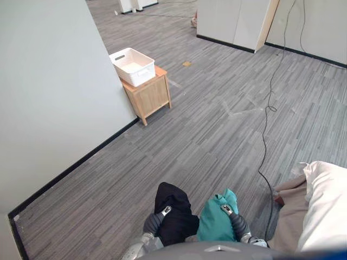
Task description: Tidy the bed and pick cloth on bed and put in laundry
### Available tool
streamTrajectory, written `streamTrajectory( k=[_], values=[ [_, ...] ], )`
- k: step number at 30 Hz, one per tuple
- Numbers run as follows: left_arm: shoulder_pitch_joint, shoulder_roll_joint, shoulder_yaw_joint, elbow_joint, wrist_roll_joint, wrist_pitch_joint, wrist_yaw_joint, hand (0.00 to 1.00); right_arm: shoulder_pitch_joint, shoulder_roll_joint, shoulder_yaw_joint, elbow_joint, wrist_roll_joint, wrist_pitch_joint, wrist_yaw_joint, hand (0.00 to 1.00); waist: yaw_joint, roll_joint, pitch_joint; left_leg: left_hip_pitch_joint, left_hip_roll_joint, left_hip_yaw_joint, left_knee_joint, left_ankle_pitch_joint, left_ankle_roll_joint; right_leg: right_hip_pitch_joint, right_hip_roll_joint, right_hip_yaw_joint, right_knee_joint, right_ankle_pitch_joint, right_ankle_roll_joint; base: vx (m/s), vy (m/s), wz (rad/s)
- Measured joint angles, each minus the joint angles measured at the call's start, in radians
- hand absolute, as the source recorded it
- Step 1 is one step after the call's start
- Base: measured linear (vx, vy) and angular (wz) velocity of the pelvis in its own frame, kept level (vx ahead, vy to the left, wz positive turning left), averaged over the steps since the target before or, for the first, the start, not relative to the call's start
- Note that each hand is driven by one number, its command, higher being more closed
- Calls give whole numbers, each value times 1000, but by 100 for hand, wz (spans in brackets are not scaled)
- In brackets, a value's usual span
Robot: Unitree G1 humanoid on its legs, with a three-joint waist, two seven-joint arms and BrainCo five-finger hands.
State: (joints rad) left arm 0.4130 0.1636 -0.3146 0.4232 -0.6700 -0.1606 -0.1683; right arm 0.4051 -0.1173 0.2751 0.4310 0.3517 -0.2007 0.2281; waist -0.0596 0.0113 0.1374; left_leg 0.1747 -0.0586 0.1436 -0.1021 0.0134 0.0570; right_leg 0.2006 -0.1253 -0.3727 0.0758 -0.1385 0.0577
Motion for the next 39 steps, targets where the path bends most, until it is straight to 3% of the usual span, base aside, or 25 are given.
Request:
streamTrajectory(
  k=[5,6,9,11,14,16,19,20,21,22,24,26,27,28,29,30,31,32,33,34,35,36,38,39],
  values=[
    [-20,-20,-23,110,85,-59,23,100,-117,21,-57,168,0,25,-17,100,28,-4,0,-3,3,2,0,-2,-2,-6,4,0,-6,1,-1,0,0,-1],
    [-28,-22,-31,123,106,-80,24,100,-150,26,-70,205,1,35,-18,100,44,-7,3,-8,3,6,2,-7,-3,-21,-2,0,14,-7,-1,11,5,-10],
    [-43,-29,-39,159,157,-130,34,100,-228,23,-99,289,40,48,-28,100,55,3,8,-18,1,15,8,-19,1,-101,-37,1,168,-53,17,25,27,-11],
    [-53,-30,-40,173,193,-178,67,100,-278,26,-106,332,70,53,-51,100,65,6,39,-19,23,46,51,-35,4,-156,-51,-5,289,-48,26,31,41,-31],
    [-66,-6,-39,184,193,-200,90,100,-277,55,-102,333,79,51,-57,100,78,-4,48,-19,46,64,86,-63,-11,-115,-28,-51,211,-42,28,38,-51,-30],
    [-79,19,-37,194,193,-200,93,100,-273,67,-106,333,91,52,-54,100,79,-24,51,-34,50,67,87,-69,-20,-79,-1,-67,113,-32,21,26,-145,-17],
    [-89,15,-36,233,222,-218,87,100,-266,41,-119,329,96,42,-51,100,69,2,69,-32,99,61,114,-87,-31,-166,-8,-70,305,-55,14,42,-72,3],
    [-89,19,-34,241,228,-222,87,100,-264,40,-124,327,95,34,-46,100,69,3,68,-31,112,56,135,-100,-41,-161,0,-68,274,-64,-3,65,-75,22],
    [-84,32,-25,247,230,-236,86,100,-248,43,-122,322,95,23,-35,100,79,-11,62,-41,119,51,189,-135,-55,-140,-1,-52,180,-9,-16,84,-147,28],
    [-80,47,-14,252,227,-245,86,100,-240,49,-121,316,96,19,-31,100,80,-34,48,-78,127,38,276,-189,-69,-126,-8,-52,155,-4,-34,87,-190,22],
    [-67,20,1,258,224,-247,87,100,-228,32,-123,302,96,20,-17,100,91,-12,30,-117,169,39,392,-259,-96,-116,23,-56,135,-41,-53,90,-211,-8],
    [-69,12,4,262,217,-253,82,100,-235,15,-125,291,97,21,-14,100,95,4,30,-185,206,43,545,-280,-116,-117,43,-55,130,-71,-68,90,-134,-11],
    [-69,3,6,258,213,-266,81,100,-236,2,-127,288,103,29,-10,100,94,20,40,-244,233,45,676,-277,-112,-113,54,-53,128,-76,-75,113,-118,-9],
    [-68,-26,12,248,212,-284,80,100,-233,-27,-127,290,109,51,-2,100,101,55,59,-312,279,44,858,-227,-100,-67,79,-50,102,-79,-78,94,-100,-13],
    [-66,-35,16,247,213,-290,80,100,-230,-31,-128,293,109,61,2,100,104,60,63,-327,290,40,907,-200,-92,-46,86,-46,86,-78,-77,200,-108,-24],
    [-64,-38,24,247,220,-305,79,100,-228,-33,-128,293,109,72,3,100,108,62,64,-337,296,36,973,-135,-98,-4,92,-26,53,-76,-78,122,-53,-27],
    [-61,-38,27,244,225,-310,77,100,-228,-32,-127,292,109,74,3,100,110,53,65,-345,297,34,1001,-95,-100,12,92,-16,34,-70,-81,206,-78,-48],
    [-49,-40,43,229,230,-316,64,100,-236,-30,-128,290,109,74,3,100,114,47,66,-371,280,28,1049,-92,-122,39,91,13,5,-55,-84,244,-50,-58],
    [-47,-44,43,226,230,-318,55,100,-247,-31,-133,291,109,74,2,100,113,49,68,-377,242,6,1006,-178,-124,49,84,42,1,-54,-87,299,-50,-65],
    [-47,-45,43,226,229,-318,52,100,-254,-35,-136,292,109,75,3,100,114,50,68,-380,223,2,964,-208,-122,52,81,57,-3,-53,-88,380,5,-82],
    [-53,-45,48,224,227,-321,47,100,-270,-40,-149,293,108,75,5,100,121,40,74,-383,168,1,825,-252,-113,51,60,87,-6,-54,-90,274,45,-78],
    [-54,-45,50,222,225,-325,44,100,-277,-40,-154,295,108,75,5,100,125,33,79,-383,142,4,756,-255,-112,52,48,104,-6,-54,-90,326,75,-94],
    [-56,-40,44,219,220,-328,44,100,-284,-48,-160,294,108,72,7,100,125,28,84,-382,89,11,515,-191,-121,59,27,117,-10,-57,-84,265,82,-63],
    [-56,-42,30,219,217,-328,44,100,-269,-55,-161,294,107,63,11,100,123,46,85,-359,87,12,329,-68,-115,89,39,125,-26,-66,-56,333,128,-31]
  ],
)
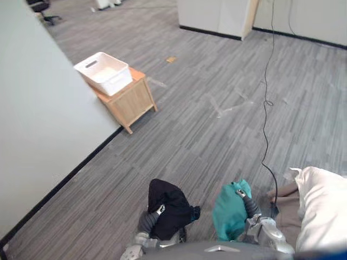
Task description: Tidy the bed and pick cloth on bed and put in laundry
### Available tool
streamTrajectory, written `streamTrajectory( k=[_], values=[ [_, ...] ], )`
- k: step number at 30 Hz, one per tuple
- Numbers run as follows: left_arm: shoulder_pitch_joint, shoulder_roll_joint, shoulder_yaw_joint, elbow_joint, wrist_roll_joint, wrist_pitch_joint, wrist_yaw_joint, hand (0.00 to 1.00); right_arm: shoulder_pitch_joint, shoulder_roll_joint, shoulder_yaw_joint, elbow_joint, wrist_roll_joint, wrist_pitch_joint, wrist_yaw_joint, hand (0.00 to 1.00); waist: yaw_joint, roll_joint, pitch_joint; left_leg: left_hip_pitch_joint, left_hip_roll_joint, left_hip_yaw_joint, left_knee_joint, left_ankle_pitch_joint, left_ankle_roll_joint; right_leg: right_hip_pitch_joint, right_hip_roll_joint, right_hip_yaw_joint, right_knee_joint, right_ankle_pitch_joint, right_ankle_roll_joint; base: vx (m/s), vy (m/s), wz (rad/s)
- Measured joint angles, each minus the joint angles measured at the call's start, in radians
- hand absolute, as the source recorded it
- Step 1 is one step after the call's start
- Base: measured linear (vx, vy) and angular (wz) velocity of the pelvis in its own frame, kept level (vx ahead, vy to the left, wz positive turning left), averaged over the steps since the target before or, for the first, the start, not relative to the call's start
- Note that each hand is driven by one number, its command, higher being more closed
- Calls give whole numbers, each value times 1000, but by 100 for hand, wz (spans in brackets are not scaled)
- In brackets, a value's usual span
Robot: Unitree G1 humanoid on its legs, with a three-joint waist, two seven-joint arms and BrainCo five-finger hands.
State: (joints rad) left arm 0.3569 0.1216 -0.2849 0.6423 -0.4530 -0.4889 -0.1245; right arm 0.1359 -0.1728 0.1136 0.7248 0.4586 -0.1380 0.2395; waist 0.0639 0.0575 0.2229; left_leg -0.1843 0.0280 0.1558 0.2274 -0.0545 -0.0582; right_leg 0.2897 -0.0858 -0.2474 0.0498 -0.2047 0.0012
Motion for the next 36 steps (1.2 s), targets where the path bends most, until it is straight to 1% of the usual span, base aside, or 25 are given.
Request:
streamTrajectory(
  k=[1,3,6,8,9,10,11,12,13,14,16,19,21,22,23,24,26,28,29,31,32,33,34,35,36],
  values=[
    [-13,2,-8,5,-10,0,3,100,18,10,-9,22,-2,-3,3,100,4,-4,7,32,-15,12,-49,96,109,40,-2,8,-18,-18,33,337,121,-13],
    [-26,31,-14,-4,-9,3,0,100,41,22,8,14,-7,-18,19,100,-1,-37,4,63,-53,27,-108,94,100,37,-39,-8,-14,-8,54,280,93,6],
    [-34,47,-36,-2,-9,28,3,100,53,49,9,13,-20,-44,23,100,-3,-43,0,86,-84,34,-120,71,135,45,-71,-14,-1,34,112,241,86,1],
    [-35,46,-50,-2,-9,42,18,100,58,56,13,12,-49,-44,24,100,0,-44,-2,118,-85,45,-121,35,143,13,-88,-8,114,37,116,209,109,-14],
    [-32,46,-66,-4,-10,51,27,100,57,58,13,12,-65,-45,24,100,1,-37,-9,141,-82,50,-125,0,143,-43,-108,-9,268,36,118,162,123,-18],
    [-26,52,-73,-19,-11,60,32,100,57,62,13,12,-72,-45,24,100,0,-44,-13,171,-93,52,-124,-31,154,-135,-158,-7,497,58,150,226,157,-16],
    [-24,60,-76,-29,-13,68,36,100,57,66,13,11,-72,-45,23,100,0,-54,-14,187,-103,51,-126,-43,156,-188,-190,-1,616,98,164,196,103,-3],
    [-24,70,-80,-38,-21,83,41,100,59,72,12,6,-71,-50,21,100,-4,-62,-16,241,-124,38,-146,-57,167,-295,-245,21,844,197,139,378,119,19],
    [-25,86,-82,-35,-29,101,46,100,58,74,12,0,-71,-52,20,100,-20,-68,-12,285,-130,11,-154,-70,164,-366,-256,20,985,155,105,345,74,32],
    [-24,90,-82,-34,-29,111,47,100,60,73,12,-5,-69,-55,19,100,-22,-68,-12,303,-129,-5,-155,-74,163,-391,-249,13,1018,121,95,408,62,54],
    [-25,103,-90,-36,-29,128,47,100,85,72,13,-44,-68,-66,19,100,-46,-75,-10,356,-113,-62,-167,-95,167,-460,-205,-47,948,0,103,313,-7,79],
    [-27,103,-91,-31,-28,140,47,100,99,69,12,-68,-65,-69,18,100,-57,-76,-9,402,-104,-130,-176,-109,146,-493,-164,-94,694,-28,94,357,-87,84],
    [-27,100,-91,-28,-24,147,45,100,99,67,11,-71,-49,-72,15,100,-66,-74,-9,429,-83,-194,-174,-131,108,-491,-120,-99,406,21,82,468,-214,107],
    [-26,99,-91,-24,-23,136,40,100,101,68,10,-71,-46,-76,15,100,-62,-74,-9,445,-66,-198,-173,-155,70,-486,-104,-96,199,124,81,487,-288,95],
    [-24,99,-90,-19,-22,124,37,100,102,69,11,-71,-46,-76,16,100,-55,-75,-9,458,-56,-195,-171,-171,45,-486,-101,-96,110,183,87,395,-262,73],
    [-22,99,-88,-16,-16,115,37,100,103,71,12,-71,-46,-76,17,100,-49,-77,-9,469,-51,-192,-168,-185,26,-487,-103,-96,71,212,84,484,-382,46],
    [-12,98,-85,0,10,85,34,100,104,71,15,-73,-44,-77,24,100,-43,-87,-13,509,-25,-185,-115,-272,5,-479,-110,-105,91,345,13,426,-364,29],
    [-18,56,-84,39,16,75,28,100,64,46,16,-61,-31,-76,22,100,-33,-13,-19,513,61,-135,-51,-292,-20,-474,-48,-139,162,273,-30,427,-378,1],
    [-19,47,-84,41,16,69,25,100,55,42,16,-59,-28,-75,21,100,-33,-4,-19,508,75,-126,-30,-288,-26,-476,-39,-147,180,250,-37,413,-376,6],
    [-19,40,-85,44,17,39,20,100,31,38,22,-49,-7,-57,9,100,-28,7,-22,425,113,-105,175,-252,-43,-476,-14,-157,247,162,-53,370,-370,-3],
    [-19,39,-84,42,16,33,20,100,30,36,30,-48,-3,-49,6,100,-23,9,-22,397,122,-105,257,-227,-44,-464,-2,-155,247,146,-54,400,-419,-22],
    [-18,33,-85,35,16,21,17,100,29,29,41,-48,1,-42,4,100,-20,25,-14,321,152,-111,459,-135,-43,-413,28,-152,217,129,-62,252,-252,-26],
    [-9,21,-83,27,17,6,16,100,26,15,55,-49,2,-31,5,100,-18,38,-7,224,185,-129,652,43,-49,-353,69,-144,169,117,-77,331,-256,-29],
    [-2,12,-77,22,17,-2,15,100,26,5,64,-50,2,-25,7,100,-16,49,-7,180,195,-147,748,112,-49,-324,88,-131,148,109,-84,351,-202,-37],
    [10,-3,-59,-1,24,-10,14,100,20,-7,77,-47,2,-11,11,100,-13,68,9,78,196,-173,987,91,-30,-278,107,-114,142,85,-94,415,-213,-53]
  ],
)
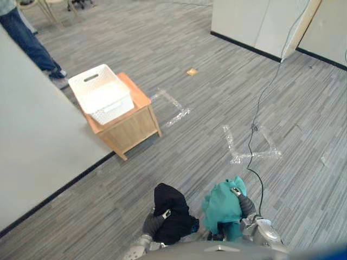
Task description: Tidy the bed and pick cloth on bed and put in laundry
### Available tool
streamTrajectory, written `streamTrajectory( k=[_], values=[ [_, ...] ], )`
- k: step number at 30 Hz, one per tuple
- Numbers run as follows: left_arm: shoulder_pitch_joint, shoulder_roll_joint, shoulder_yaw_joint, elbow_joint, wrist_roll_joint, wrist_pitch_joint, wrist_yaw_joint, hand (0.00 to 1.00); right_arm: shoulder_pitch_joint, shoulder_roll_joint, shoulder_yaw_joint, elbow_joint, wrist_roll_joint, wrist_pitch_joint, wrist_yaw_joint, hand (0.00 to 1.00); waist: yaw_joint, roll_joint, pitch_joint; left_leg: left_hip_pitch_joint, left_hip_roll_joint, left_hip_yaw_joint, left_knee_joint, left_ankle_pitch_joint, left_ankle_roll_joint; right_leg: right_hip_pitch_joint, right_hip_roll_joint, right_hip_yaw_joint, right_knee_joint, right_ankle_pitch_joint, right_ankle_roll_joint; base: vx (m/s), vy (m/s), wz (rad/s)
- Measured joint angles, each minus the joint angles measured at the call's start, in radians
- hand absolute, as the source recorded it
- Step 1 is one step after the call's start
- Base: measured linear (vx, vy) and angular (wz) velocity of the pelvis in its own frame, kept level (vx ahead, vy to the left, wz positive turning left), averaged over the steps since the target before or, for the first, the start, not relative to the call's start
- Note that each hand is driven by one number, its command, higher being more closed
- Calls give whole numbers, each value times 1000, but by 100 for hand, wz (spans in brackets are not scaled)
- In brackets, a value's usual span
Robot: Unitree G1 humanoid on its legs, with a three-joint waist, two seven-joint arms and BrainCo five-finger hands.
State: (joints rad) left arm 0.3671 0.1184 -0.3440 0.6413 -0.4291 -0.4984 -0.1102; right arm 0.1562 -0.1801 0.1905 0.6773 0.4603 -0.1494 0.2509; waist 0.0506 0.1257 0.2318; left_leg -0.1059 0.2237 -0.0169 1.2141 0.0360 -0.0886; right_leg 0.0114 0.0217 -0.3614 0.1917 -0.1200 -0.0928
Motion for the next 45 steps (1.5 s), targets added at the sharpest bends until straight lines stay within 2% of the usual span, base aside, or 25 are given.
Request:
streamTrajectory(
  k=[3,7,8,10,11,13,14,17,19,21,23,26,29,30,32,33,34,35,38,40,41,42,43,44,45],
  values=[
    [23,5,15,-42,8,-28,-15,100,-7,-22,0,15,-5,27,2,100,24,-11,20,-150,-66,12,220,-97,2,105,6,76,-36,-32,0,319,-147,-74],
    [38,5,41,-73,7,-38,-42,100,-21,-22,-1,6,-20,42,5,100,24,-32,31,-189,-127,39,-117,-188,20,169,13,146,-81,-33,-2,331,-42,-68],
    [37,3,54,-79,4,-35,-43,100,-33,-21,-3,6,-37,44,17,100,22,-50,37,-144,-166,55,-467,-213,19,194,8,179,-101,-31,1,411,33,-70],
    [35,6,48,-77,-3,-33,-42,100,-22,-19,-4,4,-53,33,29,100,18,-56,38,-67,-187,74,-879,-140,19,218,8,189,-121,-46,27,428,75,-54],
    [27,8,37,-66,-23,-30,-40,100,0,-16,-6,5,-54,20,33,100,12,-56,39,-28,-191,117,-1024,0,55,252,9,188,-141,-59,48,439,122,-9],
    [-2,22,20,-47,-48,-15,-36,100,34,9,-5,6,-61,-3,40,100,10,-100,22,18,-231,222,-1099,6,93,281,-46,162,-154,-80,87,396,107,28],
    [-19,43,-13,-40,-54,-8,-37,100,60,16,-6,9,-76,-34,42,100,-5,-114,12,-4,-230,334,-1046,-52,152,289,-74,115,-154,-92,113,286,68,43],
    [-34,35,-22,-28,-63,29,-14,100,65,17,-4,8,-109,-43,39,100,-1,-99,-3,-13,-244,368,-976,-164,193,277,-114,73,-69,-118,189,400,132,23],
    [-32,33,-31,-32,-83,38,31,100,63,23,-5,-4,-145,-46,45,100,0,-100,-7,31,-264,342,-949,-225,213,149,-197,31,333,-139,242,372,186,33],
    [-31,61,-45,-47,-97,39,78,100,57,23,-6,-3,-162,-47,50,100,1,-114,-10,111,-301,285,-960,-250,229,-27,-306,32,761,25,203,460,180,74],
    [-35,70,-48,-47,-108,57,128,100,64,25,-3,-13,-170,-55,55,100,-14,-121,-9,183,-310,198,-975,-263,224,-105,-333,29,902,-24,189,440,74,132],
    [-47,73,-49,-60,-115,77,174,100,93,42,17,-58,-170,-68,59,100,-19,-145,-23,251,-315,6,-1019,-262,223,-175,-311,19,762,-90,192,438,-70,194],
    [-76,67,-48,-54,-106,103,181,100,88,33,30,-61,-168,-75,43,100,-34,-139,-27,271,-287,-166,-1022,-281,179,-185,-233,68,372,-101,204,444,-243,200],
    [-80,63,-47,-38,-98,102,174,100,82,33,44,-61,-157,-75,30,100,-30,-128,-30,282,-262,-198,-1020,-297,150,-182,-193,103,198,-56,208,361,-277,134],
    [-60,67,-37,-3,-81,91,143,100,77,44,67,-65,-149,-75,21,100,-21,-136,-42,303,-234,-204,-1017,-343,74,-173,-165,154,-121,149,216,387,-375,119],
    [-56,73,-30,2,-71,83,132,100,77,48,67,-65,-148,-75,20,100,-13,-151,-48,317,-232,-202,-1014,-360,53,-172,-170,159,-139,234,203,417,-441,71],
    [-64,74,-26,27,-62,80,120,100,75,44,66,-61,-147,-73,19,100,-10,-134,-44,329,-214,-200,-1008,-378,41,-162,-159,148,-125,262,156,482,-483,42],
    [-56,46,-16,53,-47,65,88,100,40,26,66,-56,-133,-61,10,100,3,-85,-45,332,-157,-152,-979,-364,17,-155,-126,117,-58,204,123,373,-369,34],
    [-34,37,-17,53,-27,35,44,100,15,8,54,-56,-90,-58,1,100,-7,-76,-51,355,-128,-97,-956,-307,14,-140,-127,75,43,102,104,287,-298,35],
    [-24,27,-11,52,-26,18,37,100,-3,-1,52,-54,-70,-47,-1,100,-2,-79,-53,306,-118,-73,-808,-297,3,-120,-121,60,68,43,94,161,-247,28],
    [-20,17,0,49,-33,11,24,100,-1,-8,52,-53,-61,-39,-2,100,-3,-65,-53,207,-102,-66,-580,-247,-2,-71,-94,34,26,18,89,96,-230,25],
    [-19,15,1,46,-33,8,19,100,3,-15,61,-53,-60,-35,0,100,-2,-55,-50,167,-85,-57,-494,-198,-2,-37,-78,23,-8,18,89,154,-264,18],
    [-14,6,5,41,-33,1,3,100,10,-22,72,-53,-60,-26,5,100,5,-42,-50,100,-45,-28,-366,-62,0,37,-50,12,-90,22,86,161,-158,-5],
    [-10,13,6,35,-32,-3,-2,100,19,-21,72,-56,-60,-22,7,100,12,-54,-48,76,-29,-7,-316,-11,1,70,-47,11,-123,29,81,254,-189,-8],
    [-11,12,12,26,-32,-5,-9,100,29,-20,66,-62,-60,-15,10,100,11,-46,-44,20,-3,22,-215,-67,9,103,-45,0,-143,40,62,256,-167,5]
  ],
)
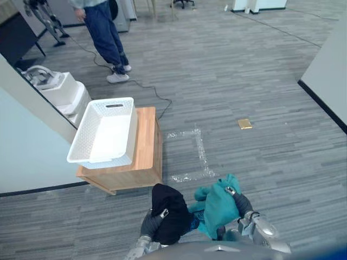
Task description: Tidy the bed and pick cloth on bed and put in laundry
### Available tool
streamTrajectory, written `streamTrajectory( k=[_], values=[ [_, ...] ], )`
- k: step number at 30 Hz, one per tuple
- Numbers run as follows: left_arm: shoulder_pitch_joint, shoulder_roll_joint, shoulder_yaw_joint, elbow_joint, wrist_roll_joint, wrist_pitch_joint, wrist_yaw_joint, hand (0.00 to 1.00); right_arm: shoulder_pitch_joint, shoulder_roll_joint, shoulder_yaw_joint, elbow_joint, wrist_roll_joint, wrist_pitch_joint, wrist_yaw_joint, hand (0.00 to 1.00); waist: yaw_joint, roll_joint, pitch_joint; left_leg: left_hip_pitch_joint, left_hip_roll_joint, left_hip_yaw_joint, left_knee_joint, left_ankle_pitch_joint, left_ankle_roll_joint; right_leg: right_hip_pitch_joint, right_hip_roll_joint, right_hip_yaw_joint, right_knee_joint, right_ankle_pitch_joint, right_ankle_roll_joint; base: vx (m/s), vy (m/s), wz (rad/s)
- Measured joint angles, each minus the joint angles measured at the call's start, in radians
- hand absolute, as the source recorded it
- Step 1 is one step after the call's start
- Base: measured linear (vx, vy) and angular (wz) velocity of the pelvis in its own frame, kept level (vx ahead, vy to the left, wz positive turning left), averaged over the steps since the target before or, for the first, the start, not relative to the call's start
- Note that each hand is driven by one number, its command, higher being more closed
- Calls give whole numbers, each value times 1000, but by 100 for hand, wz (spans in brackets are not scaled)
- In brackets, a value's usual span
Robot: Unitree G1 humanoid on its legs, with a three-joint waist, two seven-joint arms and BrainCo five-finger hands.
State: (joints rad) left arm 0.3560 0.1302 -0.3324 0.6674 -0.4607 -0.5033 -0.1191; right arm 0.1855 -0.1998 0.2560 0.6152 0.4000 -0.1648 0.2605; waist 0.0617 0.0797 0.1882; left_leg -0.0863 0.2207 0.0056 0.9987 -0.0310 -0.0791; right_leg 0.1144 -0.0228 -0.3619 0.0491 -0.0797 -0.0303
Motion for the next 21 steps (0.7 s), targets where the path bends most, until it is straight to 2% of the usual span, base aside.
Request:
streamTrajectory(
  k=[1,2,3,4,5,6,7,8,9,10,11,12,13,14,15,16,17,18,19,20,21],
  values=[
    [1,-4,-2,-12,0,1,-11,100,7,-9,-15,0,0,12,0,100,-13,4,5,-52,2,20,34,-83,9,29,1,-4,-11,-10,-10,245,-154,14],
    [4,-4,-2,-22,0,1,-17,100,9,-12,-22,0,-1,18,0,100,-14,3,6,-72,-5,30,26,-114,6,44,1,-6,-21,-11,-13,248,-116,4],
    [9,-5,-2,-40,-1,3,-30,100,9,-14,-34,-2,-2,26,0,100,-8,-3,12,-85,-24,66,-84,-167,-9,73,-8,-12,-42,-4,-1,197,-58,-12],
    [11,-5,-3,-52,-1,9,-31,100,10,-14,-45,-10,-2,26,0,100,-5,-7,14,-81,-44,92,-189,-186,-8,90,-14,-10,-51,-7,1,202,-36,-16],
    [12,-5,-5,-58,-1,12,-32,100,10,-14,-50,-14,-2,26,1,100,-4,-10,16,-76,-58,108,-265,-188,-11,100,-18,-8,-54,-9,5,196,14,-9],
    [11,-5,-13,-60,-1,12,-32,100,13,-16,-57,-21,-2,25,1,100,-5,-12,17,-58,-90,141,-442,-182,-10,114,-24,-9,-63,-15,16,269,41,-1],
    [11,-6,-21,-59,-1,13,-32,100,23,-16,-65,-32,-2,20,1,100,-8,-11,17,-34,-121,165,-626,-143,-7,127,-29,-11,-68,-25,31,337,78,2],
    [11,-6,-22,-58,-1,13,-32,100,29,-15,-67,-32,-2,13,1,100,-10,-11,17,-25,-133,175,-707,-97,9,138,-30,-12,-68,-31,40,367,94,-1],
    [4,-2,-21,-54,-3,16,-34,100,40,-9,-67,-26,-2,9,0,100,-2,-35,16,18,-165,184,-783,-27,58,151,-52,-6,-70,-39,58,382,83,4],
    [4,7,-23,-58,-10,16,-37,100,52,1,-60,-35,-2,-9,4,100,-1,-51,9,56,-196,191,-846,-8,72,155,-75,-6,-69,-50,77,326,53,4],
    [3,16,-23,-59,-14,14,-42,100,55,6,-56,-35,-2,-19,4,100,-1,-61,11,59,-205,197,-853,-8,75,155,-85,-6,-70,-54,84,287,36,3],
    [-6,26,-22,-60,-31,13,-51,100,61,8,-46,-34,-4,-29,3,100,3,-67,13,54,-210,204,-835,-29,92,155,-93,-3,-70,-47,98,208,32,-9],
    [-10,35,-22,-53,-32,18,-51,100,65,8,-41,-33,-10,-31,3,100,7,-65,12,49,-208,206,-816,-48,94,153,-95,1,-64,-40,109,228,67,-24],
    [-10,30,-23,-50,-41,29,-50,100,62,9,-30,-33,-17,-32,3,100,12,-59,8,53,-202,209,-797,-85,98,131,-99,29,-7,-45,120,202,116,-29],
    [-8,23,-24,-51,-41,41,-48,100,60,12,-23,-33,-29,-36,3,100,11,-49,3,76,-201,217,-809,-115,108,95,-113,51,112,-70,155,179,125,-24],
    [-9,21,-29,-51,-42,47,-46,100,61,10,-21,-33,-31,-41,1,100,8,-48,2,92,-201,219,-816,-128,115,65,-129,55,204,-90,172,192,149,-13],
    [-10,21,-35,-59,-42,55,-45,100,62,14,-21,-33,-31,-48,-6,100,0,-59,9,142,-218,223,-840,-140,120,-42,-188,73,478,-102,167,206,123,4],
    [-10,42,-51,-70,-42,58,-38,100,65,20,-8,-33,-32,-55,-8,100,-5,-75,16,202,-245,216,-873,-148,130,-149,-250,105,734,-44,159,289,119,22],
    [-6,62,-61,-73,-42,67,-22,100,87,30,-6,-40,-32,-59,-8,100,-21,-83,16,248,-261,199,-891,-162,138,-216,-277,131,886,-58,146,192,54,34],
    [-4,65,-63,-74,-44,71,-9,100,92,30,-6,-47,-32,-64,-8,100,-28,-89,17,268,-262,190,-892,-170,140,-238,-278,132,913,-71,139,275,12,54],
    [-5,73,-71,-76,-49,81,15,100,99,31,-5,-49,-32,-73,-7,100,-48,-90,16,297,-260,167,-892,-182,145,-269,-272,124,906,-99,145,227,-16,50]
  ],
)
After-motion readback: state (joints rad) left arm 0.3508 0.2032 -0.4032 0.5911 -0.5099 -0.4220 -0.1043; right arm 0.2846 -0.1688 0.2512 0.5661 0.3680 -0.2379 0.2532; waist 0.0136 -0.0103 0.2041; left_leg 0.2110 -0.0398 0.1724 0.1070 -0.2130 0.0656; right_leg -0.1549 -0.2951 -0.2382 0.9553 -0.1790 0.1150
